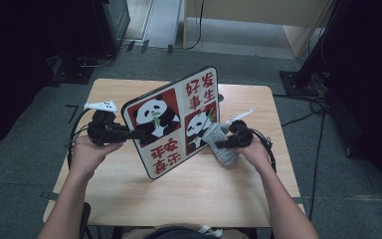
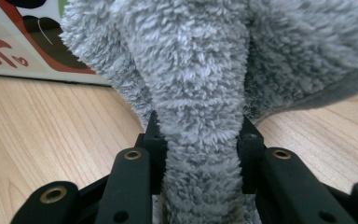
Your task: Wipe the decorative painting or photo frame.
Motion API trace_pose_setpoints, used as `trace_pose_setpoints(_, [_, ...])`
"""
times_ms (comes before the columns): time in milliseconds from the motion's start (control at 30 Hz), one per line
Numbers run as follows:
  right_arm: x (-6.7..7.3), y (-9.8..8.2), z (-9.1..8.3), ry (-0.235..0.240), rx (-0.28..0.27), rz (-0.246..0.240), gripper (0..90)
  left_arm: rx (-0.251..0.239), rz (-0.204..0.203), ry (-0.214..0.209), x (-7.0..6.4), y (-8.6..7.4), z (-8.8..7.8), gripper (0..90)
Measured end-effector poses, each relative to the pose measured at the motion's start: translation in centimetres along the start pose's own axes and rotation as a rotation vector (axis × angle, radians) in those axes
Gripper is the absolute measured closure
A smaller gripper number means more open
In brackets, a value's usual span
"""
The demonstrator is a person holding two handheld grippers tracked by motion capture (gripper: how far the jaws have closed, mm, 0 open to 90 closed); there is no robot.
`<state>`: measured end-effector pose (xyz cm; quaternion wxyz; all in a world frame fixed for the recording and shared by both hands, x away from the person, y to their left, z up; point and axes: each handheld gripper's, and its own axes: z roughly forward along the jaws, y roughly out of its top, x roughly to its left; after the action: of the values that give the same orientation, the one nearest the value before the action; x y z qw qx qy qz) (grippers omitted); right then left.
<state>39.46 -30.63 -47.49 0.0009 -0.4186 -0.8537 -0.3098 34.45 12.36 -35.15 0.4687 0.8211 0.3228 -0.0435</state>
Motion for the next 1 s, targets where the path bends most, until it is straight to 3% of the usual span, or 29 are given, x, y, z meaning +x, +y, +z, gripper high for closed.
trace_pose_setpoints(600, [0.4,1.4,-3.9,-0.012,-0.045,0.003,67.8,0.000,-0.008,-0.003,0.2,0.0,0.0,78.5])
trace_pose_setpoints(1000, [1.2,3.9,-7.4,-0.028,-0.080,-0.055,67.7,0.000,-0.008,-0.004,0.2,0.0,0.0,78.5])
